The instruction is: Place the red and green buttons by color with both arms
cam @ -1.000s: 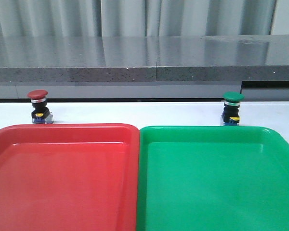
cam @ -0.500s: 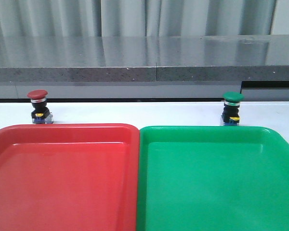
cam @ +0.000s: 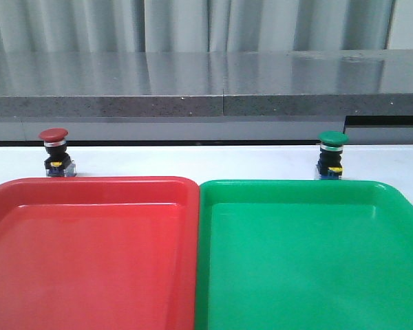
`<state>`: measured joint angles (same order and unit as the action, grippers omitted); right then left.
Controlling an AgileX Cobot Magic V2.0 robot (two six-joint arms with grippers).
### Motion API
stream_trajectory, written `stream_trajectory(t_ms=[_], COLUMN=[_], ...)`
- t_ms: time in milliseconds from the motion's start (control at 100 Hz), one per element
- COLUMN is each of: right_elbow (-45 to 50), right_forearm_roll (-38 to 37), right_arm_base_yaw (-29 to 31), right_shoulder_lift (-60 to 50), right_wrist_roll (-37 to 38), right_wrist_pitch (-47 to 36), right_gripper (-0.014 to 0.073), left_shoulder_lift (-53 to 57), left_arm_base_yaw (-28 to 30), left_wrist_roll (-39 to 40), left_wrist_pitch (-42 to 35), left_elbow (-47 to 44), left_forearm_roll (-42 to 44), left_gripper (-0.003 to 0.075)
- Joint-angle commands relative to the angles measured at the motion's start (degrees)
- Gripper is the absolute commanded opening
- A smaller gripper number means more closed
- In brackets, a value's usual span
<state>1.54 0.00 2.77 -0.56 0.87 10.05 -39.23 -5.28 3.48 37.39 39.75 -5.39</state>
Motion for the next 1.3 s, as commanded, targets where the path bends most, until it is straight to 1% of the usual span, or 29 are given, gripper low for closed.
stream_trajectory(t_ms=[0, 150, 220, 270, 340, 390, 410, 420, 460, 510, 560, 740, 860, 980, 1070, 1290], right_elbow=[-0.80, -0.80, -0.80, -0.80, -0.80, -0.80, -0.80, -0.80, -0.80, -0.80, -0.80, -0.80, -0.80, -0.80, -0.80, -0.80], right_forearm_roll=[-0.64, -0.64, -0.64, -0.64, -0.64, -0.64, -0.64, -0.64, -0.64, -0.64, -0.64, -0.64, -0.64, -0.64, -0.64, -0.64], right_arm_base_yaw=[0.29, 0.29, 0.29, 0.29, 0.29, 0.29, 0.29, 0.29, 0.29, 0.29, 0.29, 0.29, 0.29, 0.29, 0.29, 0.29], right_shoulder_lift=[-1.27, -1.27, -1.27, -1.27, -1.27, -1.27, -1.27, -1.27, -1.27, -1.27, -1.27, -1.27, -1.27, -1.27, -1.27, -1.27], right_wrist_roll=[0.04, 0.04, 0.04, 0.04, 0.04, 0.04, 0.04, 0.04, 0.04, 0.04, 0.04, 0.04, 0.04, 0.04, 0.04, 0.04], right_wrist_pitch=[-4.92, -4.92, -4.92, -4.92, -4.92, -4.92, -4.92, -4.92, -4.92, -4.92, -4.92, -4.92, -4.92, -4.92, -4.92, -4.92], right_gripper=[-0.0067, -0.0067, -0.0067, -0.0067, -0.0067, -0.0067, -0.0067, -0.0067, -0.0067, -0.0067, -0.0067, -0.0067, -0.0067, -0.0067, -0.0067, -0.0067], left_shoulder_lift=[-1.62, -2.30, -2.30, -2.30, -2.30, -2.30, -2.30, -2.30, -2.30, -2.30, -2.30, -2.45, -5.36, -11.79, -16.75, -30.56], left_arm_base_yaw=[0.16, 0.16, 0.16, 0.16, 0.16, 0.16, 0.16, 0.16, 0.16, 0.16, 0.16, 0.16, -0.18, -0.18, -0.18, -0.18], left_wrist_roll=[0.14, 0.14, 0.14, 0.14, 0.14, 0.14, 0.14, 0.14, 0.14, 0.14, 0.14, 0.05, 0.05, 0.05, 0.05, 0.05], left_wrist_pitch=[-2.50, -1.20, -0.87, -0.46, -0.46, -0.46, -0.46, -0.46, -0.46, -0.56, -0.46, -1.88, -3.25, -3.77, -5.82, -7.91], left_elbow=[2.51, 2.51, 2.51, 2.51, 2.51, 2.51, 2.51, 2.51, 2.51, 2.51, 2.51, 2.51, 3.64, 6.77, 9.81, 18.58], left_forearm_roll=[-0.91, -0.91, -0.91, -0.91, -0.91, -0.91, -0.91, -0.91, -0.91, -0.91, -0.91, -0.91, -1.20, -1.20, -1.31, -1.45], left_gripper=[-0.0019, -0.0012, 0.0036, 0.0100, 0.0237, 0.0371, 0.0405, 0.0439, 0.0531, 0.0610, 0.0650, 0.0652, 0.0652, 0.0652, 0.0652, 0.0652])
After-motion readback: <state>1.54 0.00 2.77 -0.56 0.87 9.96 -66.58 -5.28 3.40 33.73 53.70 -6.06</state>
